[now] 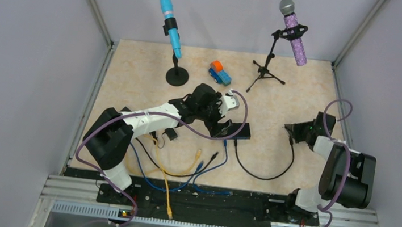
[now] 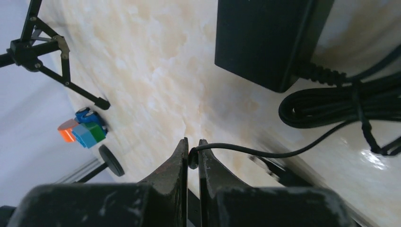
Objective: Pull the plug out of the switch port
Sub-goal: Place the power at the center of the board.
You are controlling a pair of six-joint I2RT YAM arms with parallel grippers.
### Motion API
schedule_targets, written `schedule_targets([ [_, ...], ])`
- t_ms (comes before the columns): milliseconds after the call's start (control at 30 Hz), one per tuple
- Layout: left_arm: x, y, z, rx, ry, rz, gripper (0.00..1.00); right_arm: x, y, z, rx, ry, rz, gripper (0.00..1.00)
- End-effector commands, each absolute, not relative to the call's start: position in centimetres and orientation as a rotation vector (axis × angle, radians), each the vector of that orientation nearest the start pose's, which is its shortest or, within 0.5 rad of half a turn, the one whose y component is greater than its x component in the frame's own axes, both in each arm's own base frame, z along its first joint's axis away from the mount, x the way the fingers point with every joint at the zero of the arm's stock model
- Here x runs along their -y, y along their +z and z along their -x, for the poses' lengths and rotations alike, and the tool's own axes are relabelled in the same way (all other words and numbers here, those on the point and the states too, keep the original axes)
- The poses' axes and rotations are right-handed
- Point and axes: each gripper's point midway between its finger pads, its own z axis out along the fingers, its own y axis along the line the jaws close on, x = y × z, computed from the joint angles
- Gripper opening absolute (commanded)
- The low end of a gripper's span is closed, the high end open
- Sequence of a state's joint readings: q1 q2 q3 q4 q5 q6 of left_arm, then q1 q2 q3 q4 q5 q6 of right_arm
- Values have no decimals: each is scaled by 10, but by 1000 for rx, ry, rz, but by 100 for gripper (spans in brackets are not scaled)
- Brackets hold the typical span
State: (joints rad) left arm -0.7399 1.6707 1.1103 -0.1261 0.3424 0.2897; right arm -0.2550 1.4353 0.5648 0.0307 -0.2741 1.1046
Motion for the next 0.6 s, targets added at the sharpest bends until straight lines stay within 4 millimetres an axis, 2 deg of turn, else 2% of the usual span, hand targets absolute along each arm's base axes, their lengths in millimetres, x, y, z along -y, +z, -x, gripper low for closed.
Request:
schedule_targets([
  [0,341,127,-301,-1849,-620,-1275,99,-3,51,-377,-1875,820,-1522,0],
  [200,336,124,-298,-1866,-594,-1284,99,0,42,-408,-1773,907,-1583,0],
  [300,334,123,-300,-1868,-574,-1284,99,-2,48,-423,-1760,937,-1557,7],
  [367,333,122,-301,-1872,-562,-1290,99,-3,47,-424,-1798,916,-1533,25],
  [433,332,122,-303,-1875,-550,-1290,99,-4,49,-423,-1828,897,-1496,38],
  [500,330,120,-304,-1880,-534,-1292,99,-4,54,-416,-1845,871,-1453,58],
  [533,329,119,-305,-1882,-523,-1290,99,-2,59,-413,-1845,853,-1425,65],
  [567,329,118,-306,-1883,-515,-1287,99,-2,65,-410,-1846,839,-1393,66],
])
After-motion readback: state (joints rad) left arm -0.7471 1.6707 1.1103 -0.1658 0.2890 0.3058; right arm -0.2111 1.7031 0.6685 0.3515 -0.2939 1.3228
